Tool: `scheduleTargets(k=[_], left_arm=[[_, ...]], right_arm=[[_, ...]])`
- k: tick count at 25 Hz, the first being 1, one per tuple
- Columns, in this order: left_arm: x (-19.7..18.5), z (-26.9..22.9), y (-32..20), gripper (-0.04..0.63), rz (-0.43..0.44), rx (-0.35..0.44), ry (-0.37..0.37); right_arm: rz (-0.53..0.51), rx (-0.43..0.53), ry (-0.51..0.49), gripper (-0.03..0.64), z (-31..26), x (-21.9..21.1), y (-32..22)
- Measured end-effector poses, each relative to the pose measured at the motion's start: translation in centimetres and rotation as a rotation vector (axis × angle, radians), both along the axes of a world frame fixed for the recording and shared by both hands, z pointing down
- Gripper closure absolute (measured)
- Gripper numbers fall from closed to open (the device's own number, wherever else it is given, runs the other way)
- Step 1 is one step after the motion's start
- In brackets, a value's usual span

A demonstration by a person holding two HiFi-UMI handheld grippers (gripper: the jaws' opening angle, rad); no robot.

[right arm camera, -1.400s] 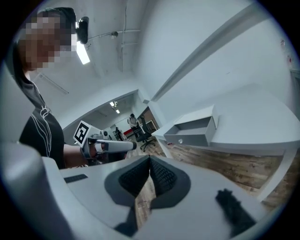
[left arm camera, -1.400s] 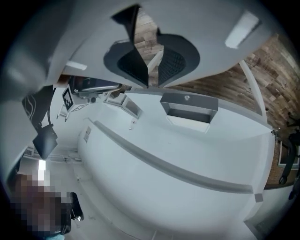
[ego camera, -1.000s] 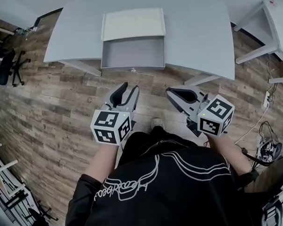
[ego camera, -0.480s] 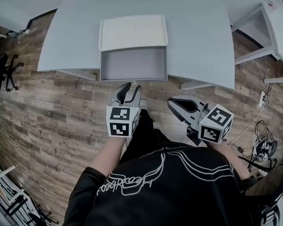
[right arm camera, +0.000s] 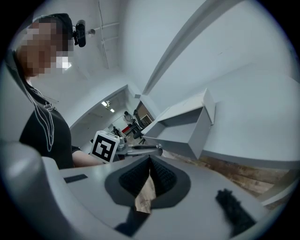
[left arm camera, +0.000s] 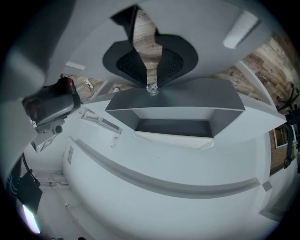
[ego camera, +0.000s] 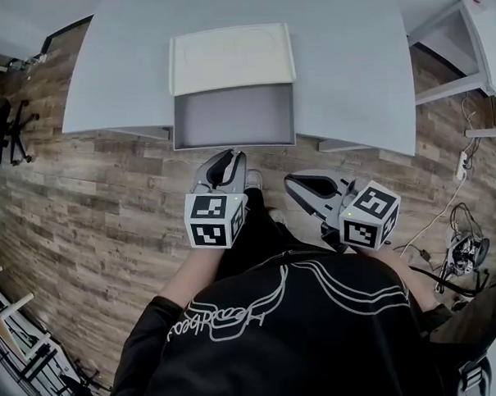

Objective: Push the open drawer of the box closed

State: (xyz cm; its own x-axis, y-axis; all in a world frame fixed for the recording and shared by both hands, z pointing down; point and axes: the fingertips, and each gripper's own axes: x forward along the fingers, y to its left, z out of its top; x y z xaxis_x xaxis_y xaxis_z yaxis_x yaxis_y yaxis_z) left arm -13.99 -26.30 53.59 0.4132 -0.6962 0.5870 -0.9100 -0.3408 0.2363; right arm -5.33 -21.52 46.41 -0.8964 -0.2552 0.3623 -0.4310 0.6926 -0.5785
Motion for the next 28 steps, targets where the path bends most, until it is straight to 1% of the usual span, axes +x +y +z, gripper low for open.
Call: scheduleTargets(k=[5, 8, 14, 19, 23, 28], left_arm=[[0.6, -0.9, -0.5, 0.523, 0.041, 0.005, -0.004], [1.0, -0.8, -1.3, 0.525, 0.062, -0.011, -0.003], [0.6, -0.5, -4.1, 0.525, 0.072, -0.014, -0.016], [0.4, -0.5, -6.4, 0.525, 0.079, -0.021, -0.008], [0.3, -0.4, -8.1, 0.525, 0.099, -0.012, -0.026], [0.0, -0.3, -9.7, 0.525, 0.115, -0.020, -0.032]], right_arm=[[-0.004, 0.005, -0.011, 0.607, -0.5, -0.4, -0.6], [0.009, 0.008, -0.014, 0.607, -0.7, -0.5, -1.5], [0.032, 0.022, 0.002, 0.607, -0.6, 0.2, -3.6], [0.064, 0.010, 0.001, 0.607, -0.5, 0.4, -5.3], [0.087, -0.004, -0.003, 0.607, 0.0, 0.4, -6.5], [0.115, -0.013, -0.007, 0.607, 0.2, 0.3, -7.9]])
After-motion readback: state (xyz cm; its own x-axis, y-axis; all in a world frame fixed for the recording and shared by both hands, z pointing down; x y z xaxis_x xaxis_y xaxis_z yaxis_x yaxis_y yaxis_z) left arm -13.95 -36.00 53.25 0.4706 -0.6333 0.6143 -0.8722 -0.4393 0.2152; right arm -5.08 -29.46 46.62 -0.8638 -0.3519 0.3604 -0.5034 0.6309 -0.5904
